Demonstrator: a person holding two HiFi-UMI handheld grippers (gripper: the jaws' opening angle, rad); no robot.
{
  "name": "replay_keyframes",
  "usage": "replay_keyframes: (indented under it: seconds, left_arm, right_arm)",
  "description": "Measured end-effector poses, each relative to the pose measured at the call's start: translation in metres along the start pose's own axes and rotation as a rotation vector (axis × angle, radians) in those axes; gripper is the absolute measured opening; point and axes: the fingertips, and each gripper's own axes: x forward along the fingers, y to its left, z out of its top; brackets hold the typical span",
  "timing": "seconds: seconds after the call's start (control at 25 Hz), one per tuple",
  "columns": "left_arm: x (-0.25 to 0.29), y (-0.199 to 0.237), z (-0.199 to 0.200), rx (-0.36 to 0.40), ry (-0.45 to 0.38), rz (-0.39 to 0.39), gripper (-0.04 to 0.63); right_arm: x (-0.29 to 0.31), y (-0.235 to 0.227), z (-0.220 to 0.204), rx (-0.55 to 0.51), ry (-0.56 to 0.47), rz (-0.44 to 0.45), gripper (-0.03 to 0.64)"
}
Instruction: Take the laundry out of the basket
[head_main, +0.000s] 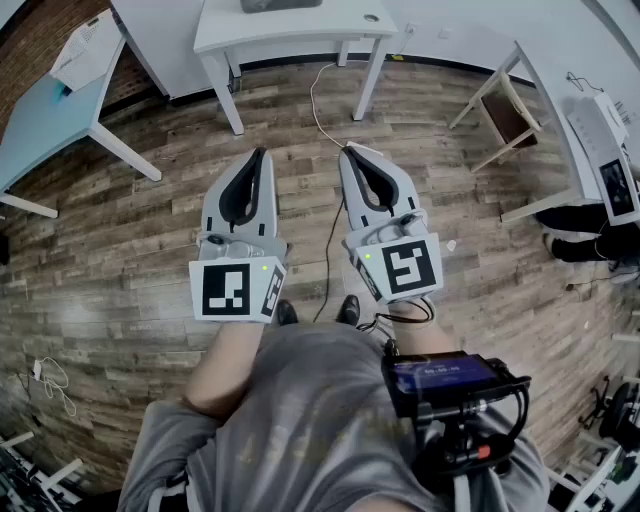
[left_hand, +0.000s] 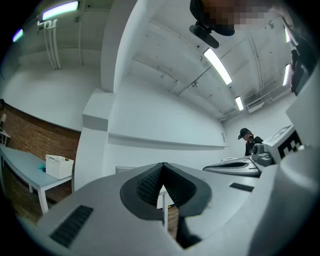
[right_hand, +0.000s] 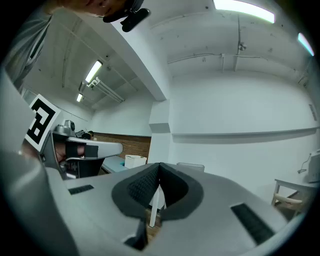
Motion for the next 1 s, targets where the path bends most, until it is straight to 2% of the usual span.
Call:
replay_keyframes:
  seconds: [0.4, 0.64, 1.0]
  left_arm:
    - [-0.02, 0.042, -0.012, -0.019, 0.017, -0.048, 0.008]
    - [-0.017, 0.06, -0.028, -0.052, 0.05, -0.062, 0.008]
    - [0.021, 0.072, -0.045, -0.052, 0.069, -0.068, 0.008]
  right_arm:
    - [0.021, 0.039, -0.009, 0.018, 0.027, -0.021, 0.008]
    - [0.03, 0.033, -0.01, 0.017, 0.04, -0.063, 0.008]
    - [0.064, 0.014, -0.024, 0.002, 0.058, -0.058, 0.008]
